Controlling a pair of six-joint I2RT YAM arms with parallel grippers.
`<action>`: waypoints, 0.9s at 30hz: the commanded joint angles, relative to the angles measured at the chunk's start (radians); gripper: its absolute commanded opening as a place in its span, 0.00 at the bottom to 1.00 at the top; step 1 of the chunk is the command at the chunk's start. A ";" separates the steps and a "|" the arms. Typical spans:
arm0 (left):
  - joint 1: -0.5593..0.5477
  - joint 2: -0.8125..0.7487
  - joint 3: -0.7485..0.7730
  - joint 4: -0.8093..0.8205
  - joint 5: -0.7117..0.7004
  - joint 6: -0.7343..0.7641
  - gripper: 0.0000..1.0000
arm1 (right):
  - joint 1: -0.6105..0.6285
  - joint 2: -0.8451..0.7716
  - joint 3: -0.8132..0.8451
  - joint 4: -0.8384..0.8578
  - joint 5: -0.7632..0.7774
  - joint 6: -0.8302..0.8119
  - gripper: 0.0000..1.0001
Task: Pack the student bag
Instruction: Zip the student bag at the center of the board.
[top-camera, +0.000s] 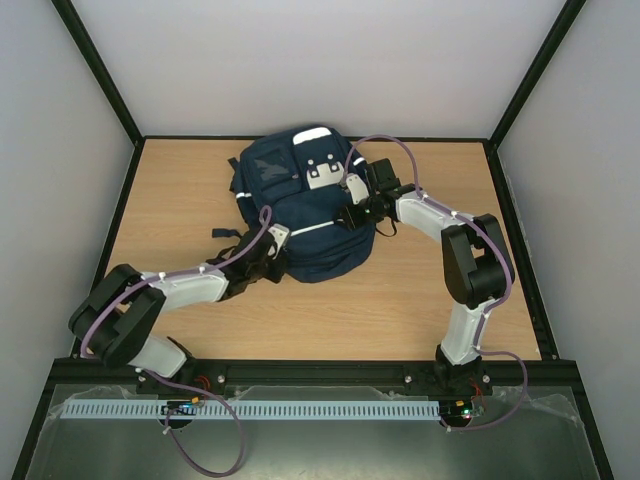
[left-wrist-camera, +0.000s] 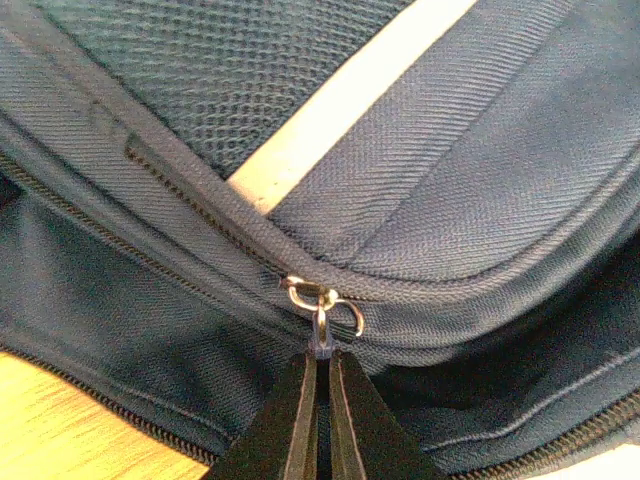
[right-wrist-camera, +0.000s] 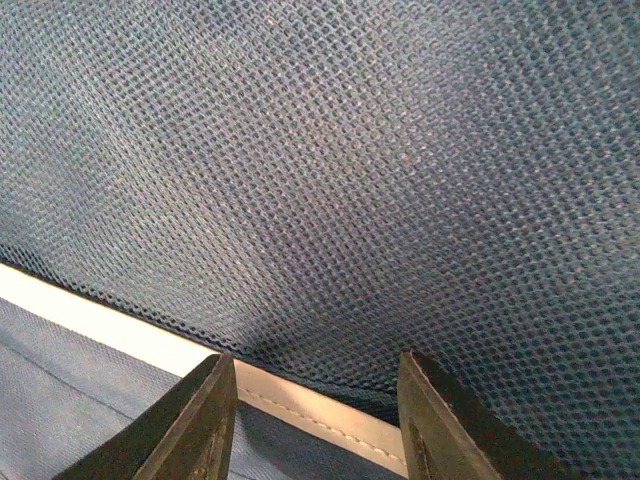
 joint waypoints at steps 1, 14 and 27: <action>-0.026 0.055 0.080 -0.062 0.275 -0.032 0.02 | 0.004 0.004 -0.013 -0.068 -0.024 0.008 0.44; -0.078 0.146 0.211 -0.085 0.387 -0.081 0.02 | 0.003 0.000 -0.015 -0.076 -0.027 0.006 0.44; -0.078 0.301 0.413 -0.089 0.542 -0.243 0.02 | 0.003 0.013 -0.012 -0.079 -0.037 0.014 0.43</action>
